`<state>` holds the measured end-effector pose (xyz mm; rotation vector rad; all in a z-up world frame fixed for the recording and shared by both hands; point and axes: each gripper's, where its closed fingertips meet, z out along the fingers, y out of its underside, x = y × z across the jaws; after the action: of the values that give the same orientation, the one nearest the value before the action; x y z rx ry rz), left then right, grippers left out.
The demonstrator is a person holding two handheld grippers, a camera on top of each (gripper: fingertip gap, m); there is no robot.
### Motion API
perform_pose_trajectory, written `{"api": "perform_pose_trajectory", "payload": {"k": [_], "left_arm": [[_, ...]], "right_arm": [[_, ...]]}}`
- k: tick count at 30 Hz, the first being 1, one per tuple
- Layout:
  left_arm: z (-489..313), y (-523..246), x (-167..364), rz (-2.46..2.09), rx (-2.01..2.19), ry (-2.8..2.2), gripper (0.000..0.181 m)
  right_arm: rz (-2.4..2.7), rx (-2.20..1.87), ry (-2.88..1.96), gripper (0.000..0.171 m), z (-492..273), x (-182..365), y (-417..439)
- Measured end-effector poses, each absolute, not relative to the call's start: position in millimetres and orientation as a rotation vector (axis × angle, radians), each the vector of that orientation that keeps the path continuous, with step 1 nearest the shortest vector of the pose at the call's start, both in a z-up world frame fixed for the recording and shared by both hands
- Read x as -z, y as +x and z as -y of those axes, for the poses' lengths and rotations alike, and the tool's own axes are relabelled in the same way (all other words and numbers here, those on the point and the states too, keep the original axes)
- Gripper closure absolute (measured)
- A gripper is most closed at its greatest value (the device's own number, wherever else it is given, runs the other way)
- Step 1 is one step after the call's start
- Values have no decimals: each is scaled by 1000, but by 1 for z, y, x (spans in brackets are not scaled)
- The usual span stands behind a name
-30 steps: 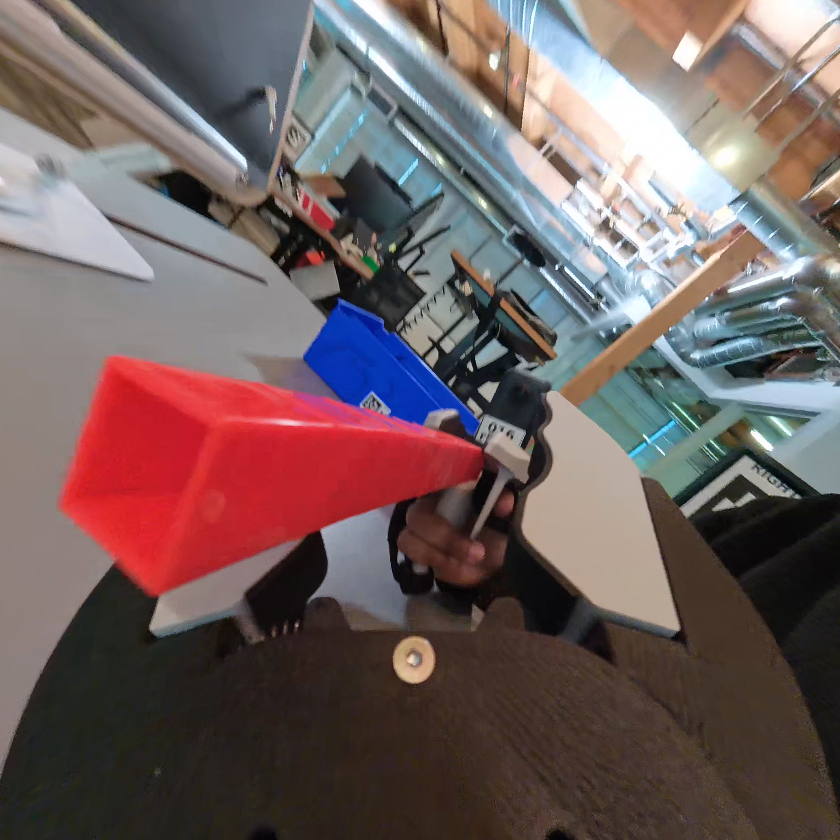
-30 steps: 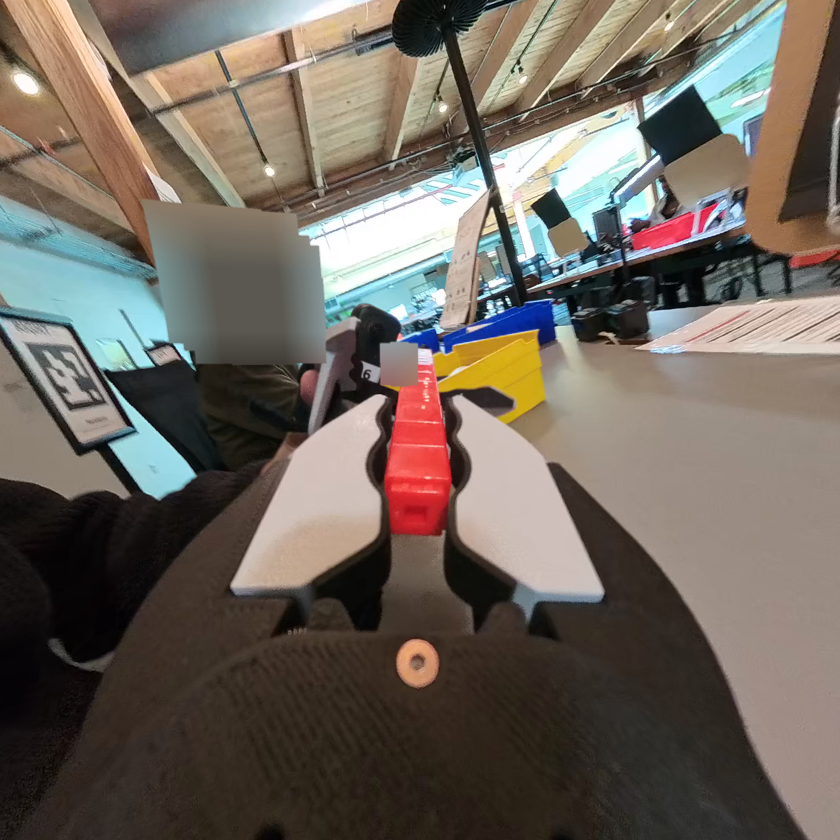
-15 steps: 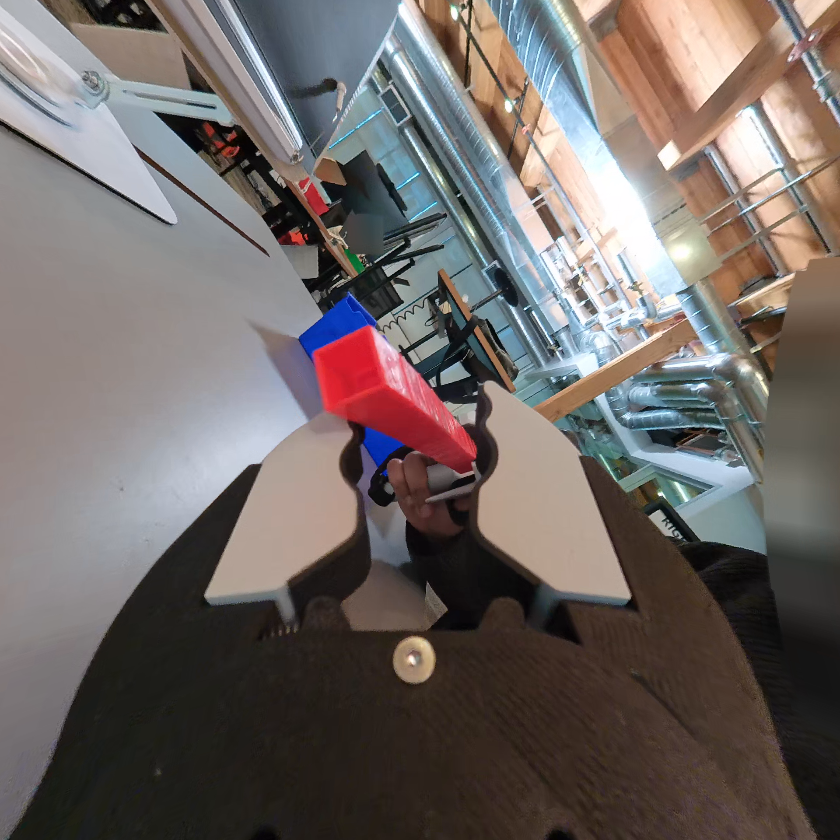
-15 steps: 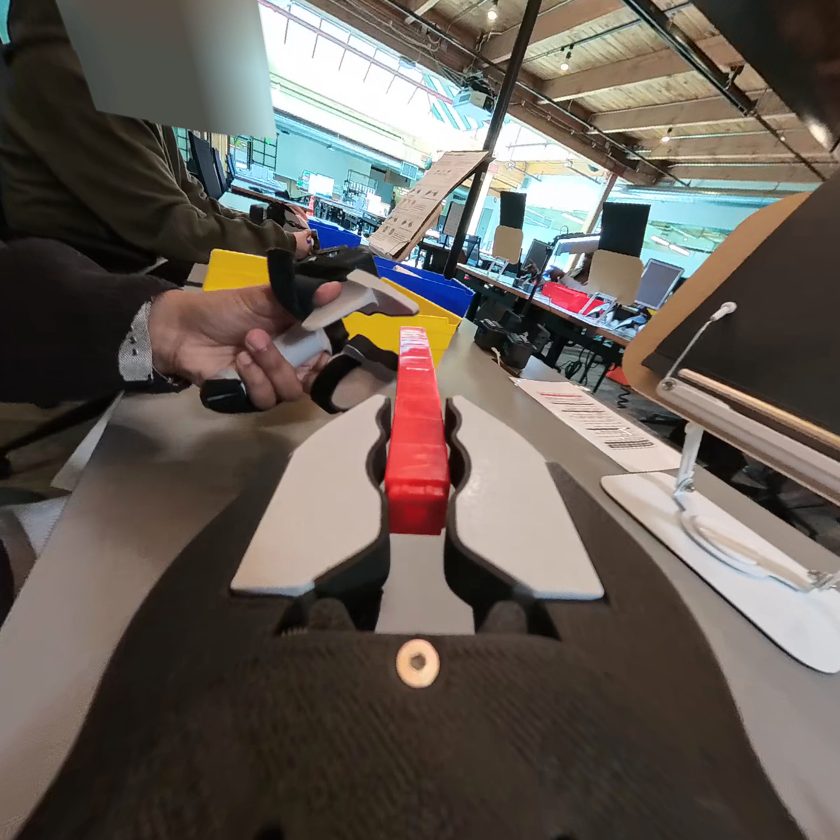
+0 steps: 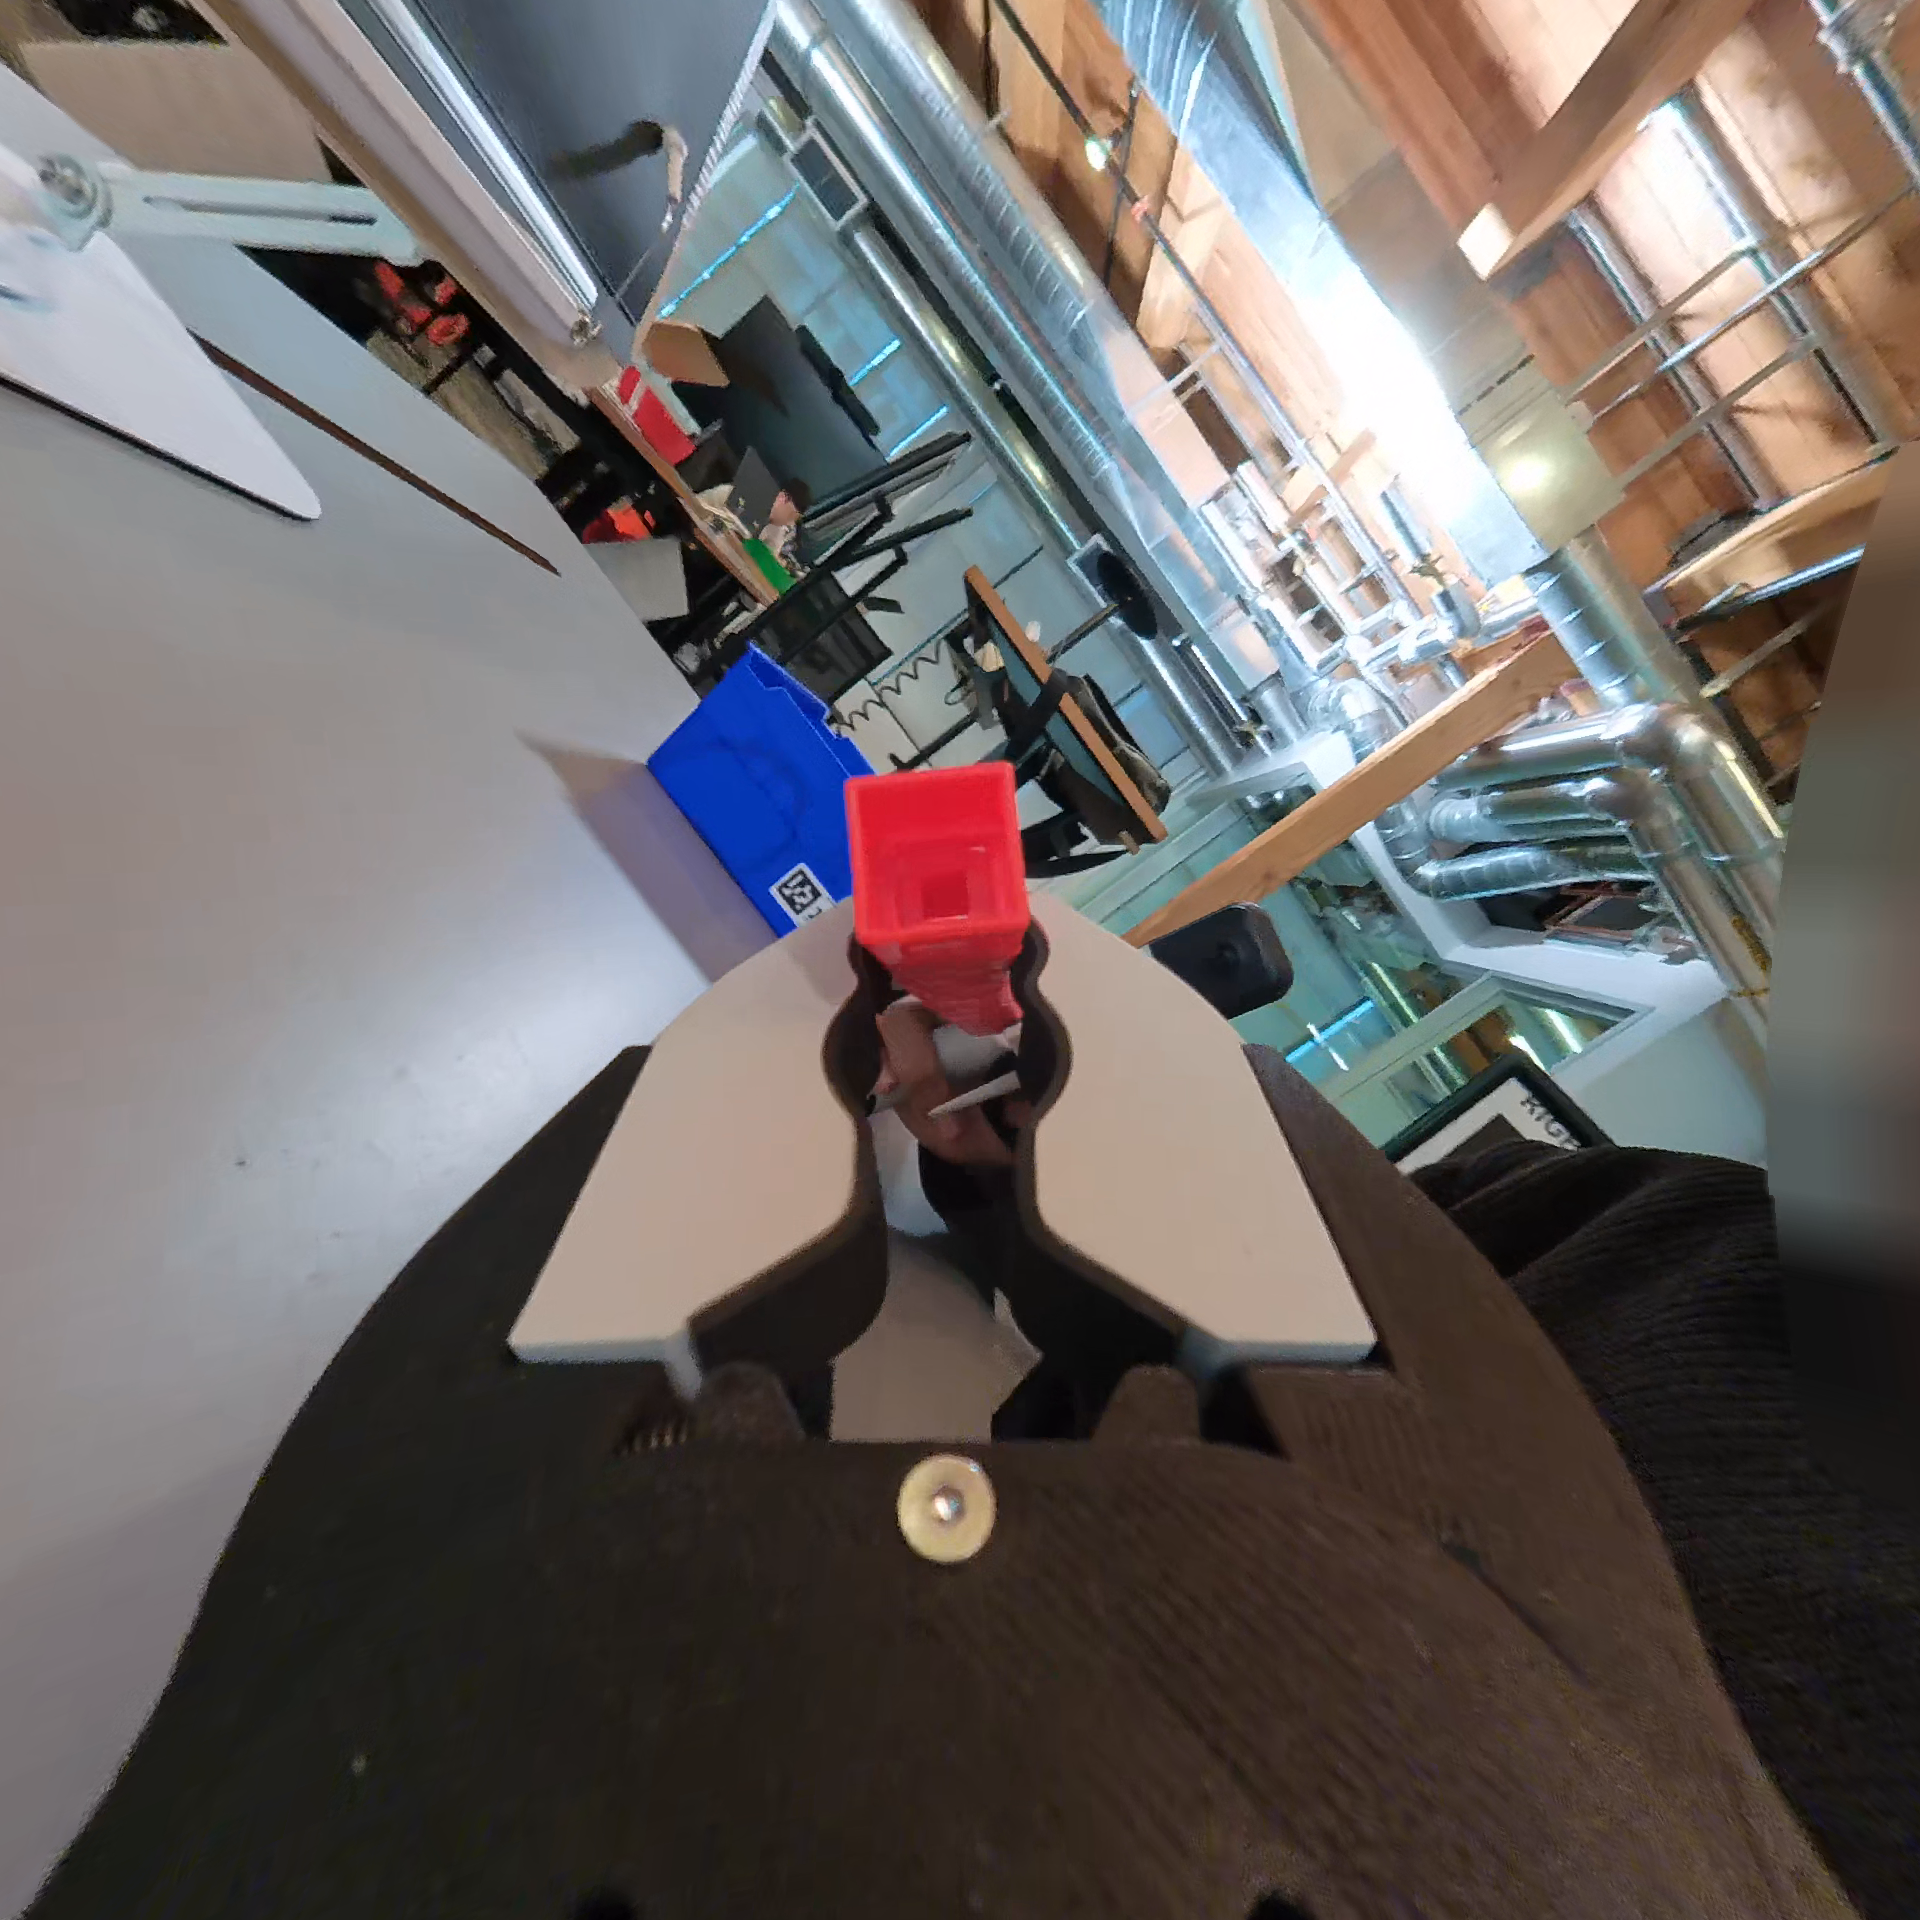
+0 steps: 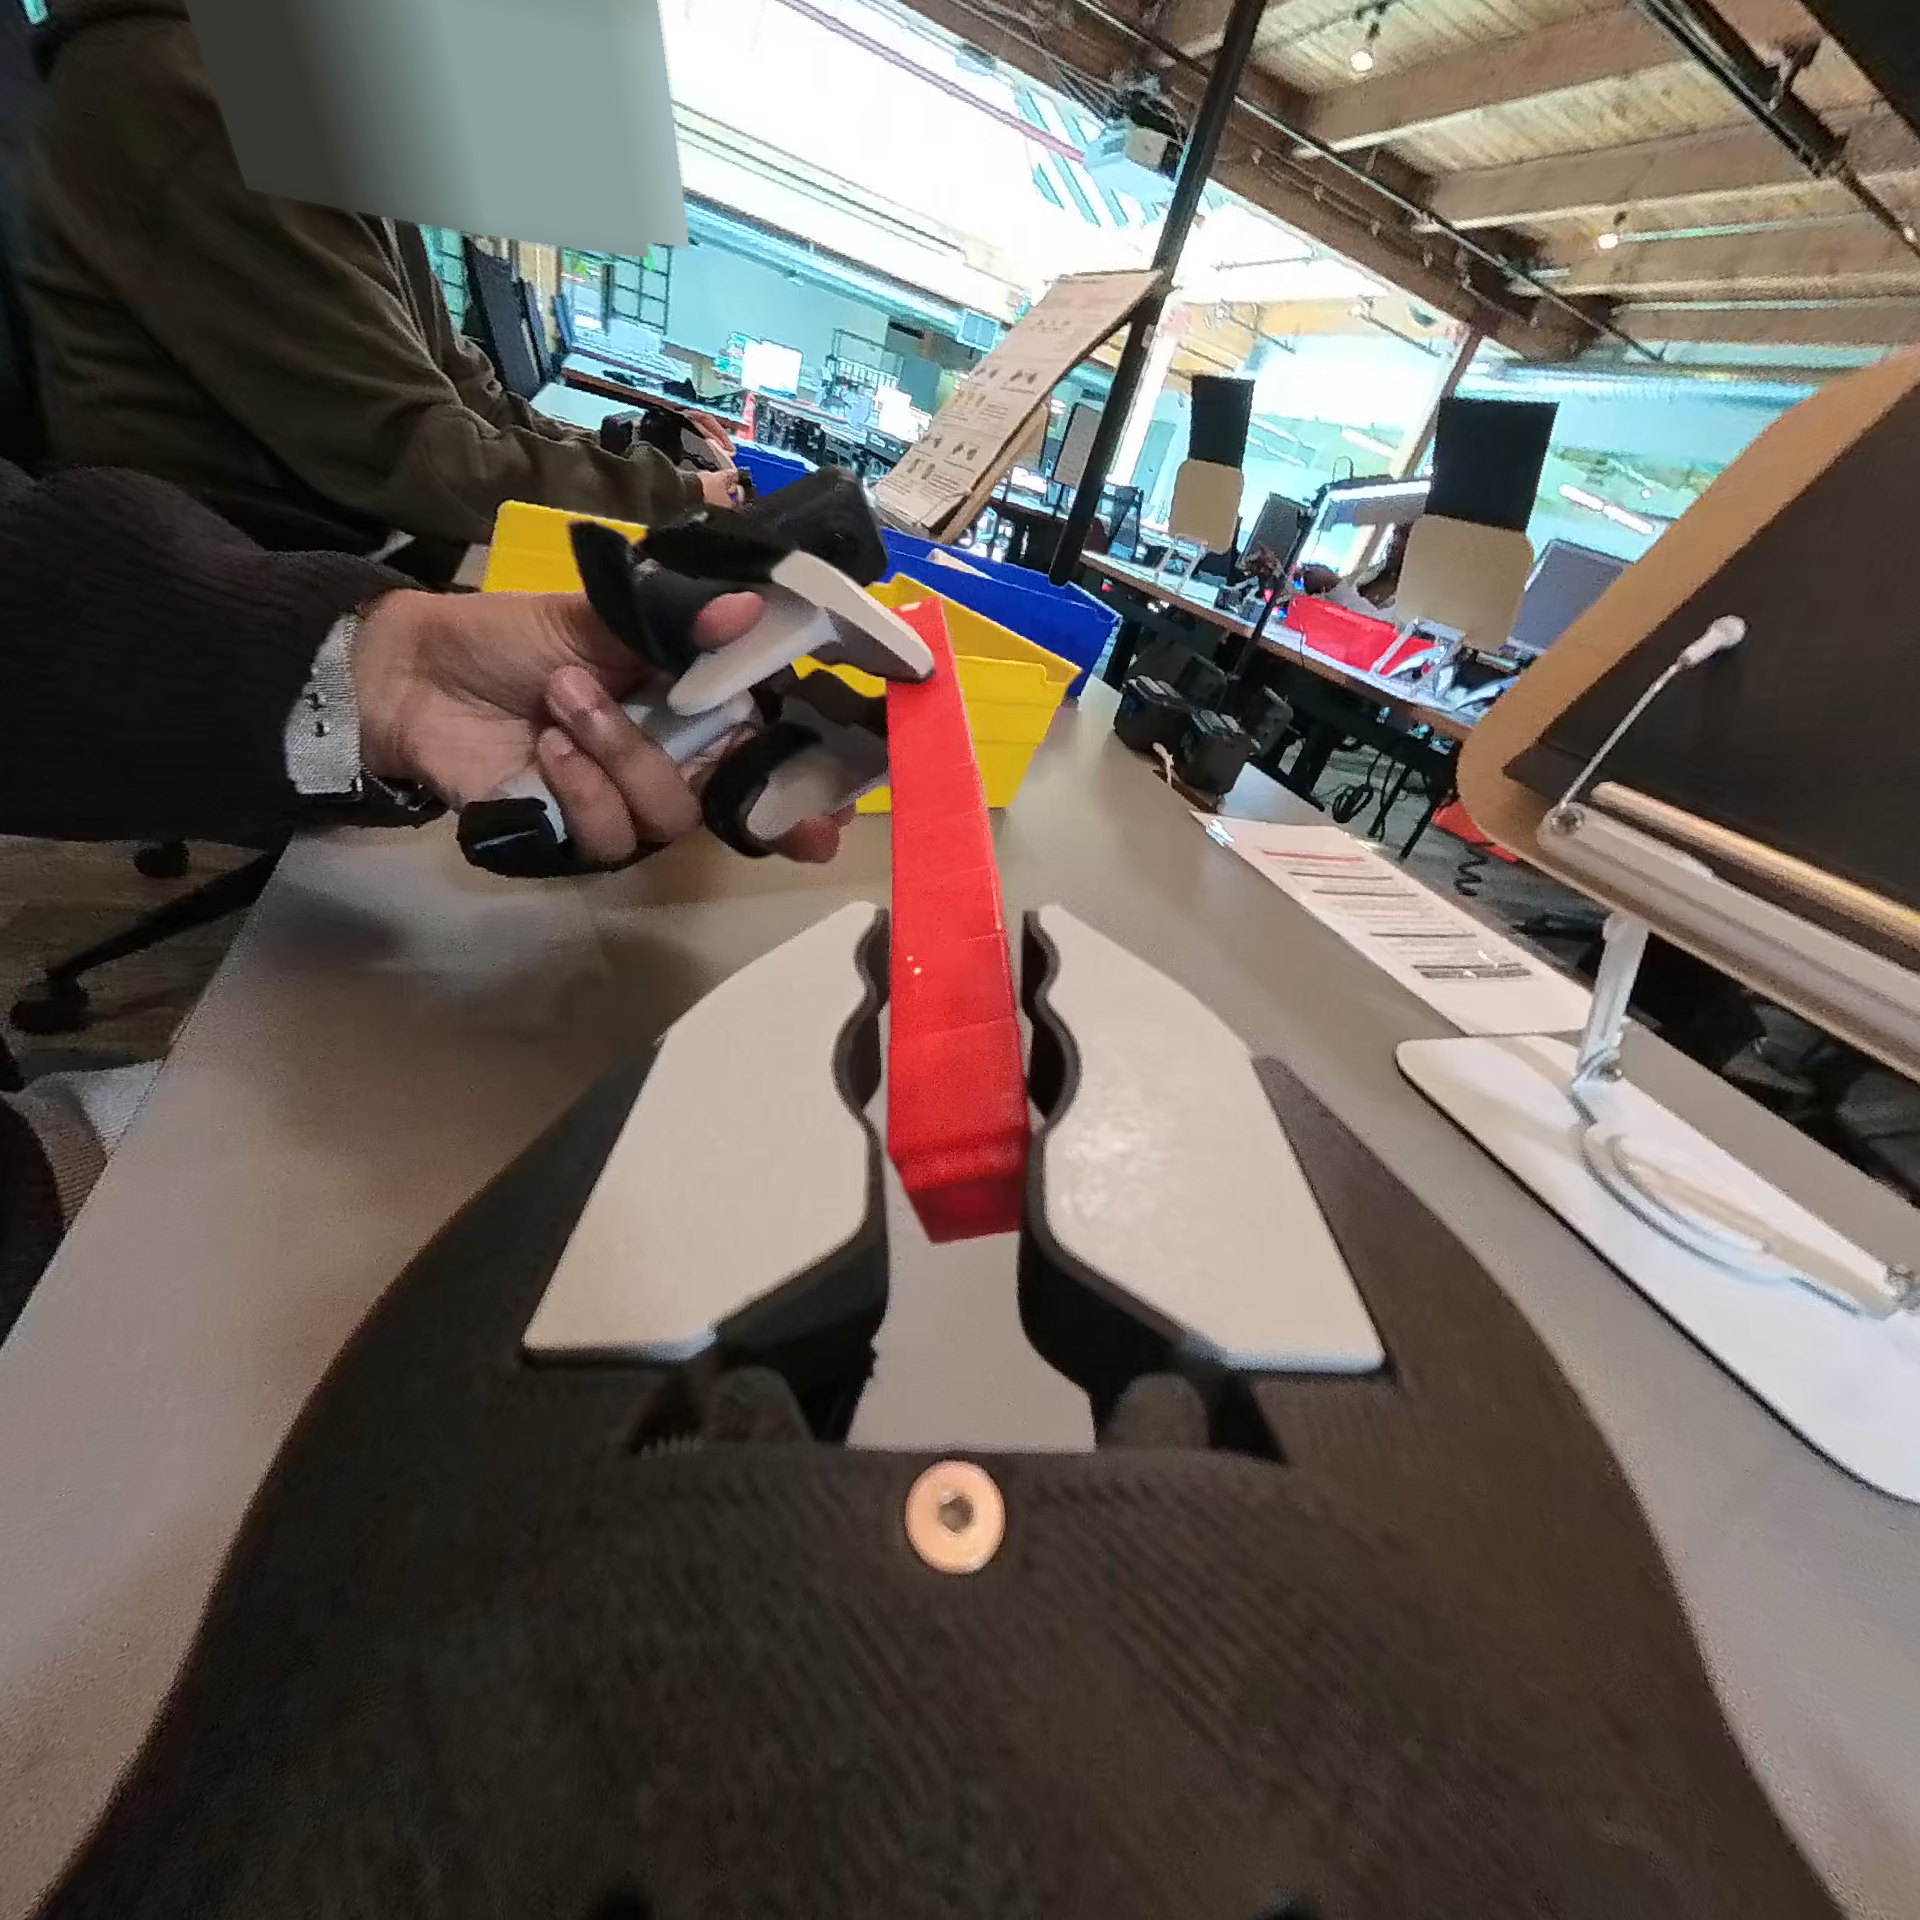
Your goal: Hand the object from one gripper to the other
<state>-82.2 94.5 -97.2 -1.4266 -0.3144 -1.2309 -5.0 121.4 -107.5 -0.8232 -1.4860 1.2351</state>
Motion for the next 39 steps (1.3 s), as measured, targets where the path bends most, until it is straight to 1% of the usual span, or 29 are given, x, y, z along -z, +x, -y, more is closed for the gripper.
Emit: {"api": "perform_pose_trajectory", "payload": {"k": [4,10,16,19,21,25,32,36,39], "left_arm": [[-96,-84,97,294,1117,-1436,158],[-83,-96,67,245,1068,-1232,159],[-78,-87,62,73,934,-1230,158],[-73,-83,54,33,919,-1182,158],[-72,-82,54,25,919,-1171,158],[-71,-77,53,13,948,-1149,159],[-74,-68,54,62,990,-1109,159],[-75,-60,54,44,1003,-1110,158],[-75,-62,55,50,1008,-1112,158]], "right_arm": [[1458,-1286,-875,140,-124,109,-8],[1381,-1350,-932,114,-130,104,-9],[1223,-1693,-1173,102,-146,97,-9],[1263,-1910,-1289,107,-137,106,-9],[1293,-1969,-1300,110,-129,107,-9],[1293,-1968,-1234,122,-124,100,-5],[1293,-2039,-1219,127,-116,98,-4],[1285,-2012,-1160,142,-113,92,-2],[1290,-2015,-1147,146,-111,91,0]]}}
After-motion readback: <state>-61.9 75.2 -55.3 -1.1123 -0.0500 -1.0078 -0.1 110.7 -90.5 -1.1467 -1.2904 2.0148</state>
